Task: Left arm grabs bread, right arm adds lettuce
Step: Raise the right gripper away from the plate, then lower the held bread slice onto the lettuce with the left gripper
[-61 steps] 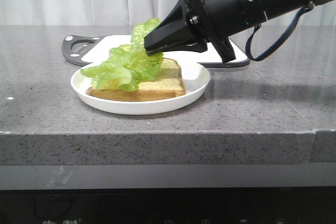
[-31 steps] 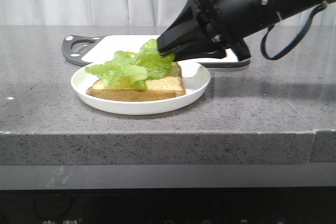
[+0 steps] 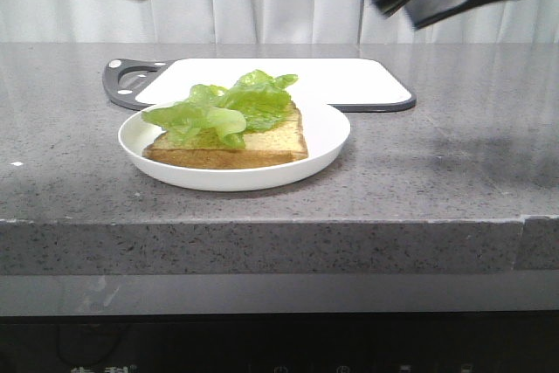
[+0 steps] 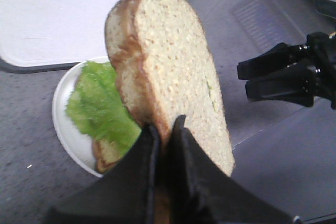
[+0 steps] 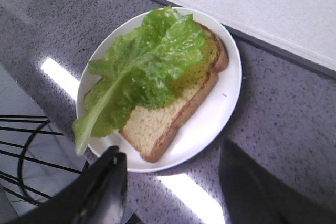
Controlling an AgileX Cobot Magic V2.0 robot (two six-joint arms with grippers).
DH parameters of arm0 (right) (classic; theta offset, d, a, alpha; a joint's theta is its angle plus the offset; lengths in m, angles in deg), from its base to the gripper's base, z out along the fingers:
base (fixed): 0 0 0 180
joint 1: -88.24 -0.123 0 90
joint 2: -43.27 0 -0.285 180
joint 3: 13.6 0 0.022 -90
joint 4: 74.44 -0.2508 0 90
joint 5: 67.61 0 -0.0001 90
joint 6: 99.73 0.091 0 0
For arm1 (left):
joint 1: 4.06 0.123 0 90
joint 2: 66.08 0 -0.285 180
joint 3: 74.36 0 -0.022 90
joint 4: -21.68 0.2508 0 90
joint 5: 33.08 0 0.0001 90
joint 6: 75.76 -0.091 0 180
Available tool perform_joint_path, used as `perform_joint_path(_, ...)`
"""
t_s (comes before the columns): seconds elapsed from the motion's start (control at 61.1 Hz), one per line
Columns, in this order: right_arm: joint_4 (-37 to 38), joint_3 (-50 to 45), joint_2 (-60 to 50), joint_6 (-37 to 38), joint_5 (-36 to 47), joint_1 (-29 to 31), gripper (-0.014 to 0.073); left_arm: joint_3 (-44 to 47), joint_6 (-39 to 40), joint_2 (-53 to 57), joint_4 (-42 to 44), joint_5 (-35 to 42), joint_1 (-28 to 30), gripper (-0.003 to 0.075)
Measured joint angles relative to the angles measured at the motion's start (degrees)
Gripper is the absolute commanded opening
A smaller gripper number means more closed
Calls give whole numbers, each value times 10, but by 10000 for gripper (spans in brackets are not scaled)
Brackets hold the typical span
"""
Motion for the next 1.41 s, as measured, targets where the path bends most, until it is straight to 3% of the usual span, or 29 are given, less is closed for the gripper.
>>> perform_joint_path(0.115,38,0,-61,29,-21,0,414,0,-54,-65,-80,-6,-10,-20)
perform_joint_path(0.36,64,0,-111,38,-36,0,414,0,-134,-221,-165,4,-75,-20)
perform_joint_path(0.573,68,-5,-111,38,-38,0,414,-18,-156,-324,-181,12,-93,-20)
perform_joint_path(0.851,70,-40,-111,38,-38,0,414,-25,-159,-366,-189,21,-93,-13)
perform_joint_path(0.949,71,-49,-111,38,-38,0,414,-26,-160,-366,-189,28,-93,62)
perform_joint_path(1.08,73,-54,-112,40,-39,0,414,-27,-161,-366,-189,37,-93,274)
perform_joint_path(1.178,75,-54,-116,40,-43,0,414,-33,-161,-366,-176,42,-93,379)
perform_joint_path(1.325,108,-54,-141,69,-53,0,414,-61,-149,-364,-134,42,-93,408)
perform_joint_path(1.407,164,-54,-160,118,-62,0,414,-78,-121,-351,-91,42,-93,408)
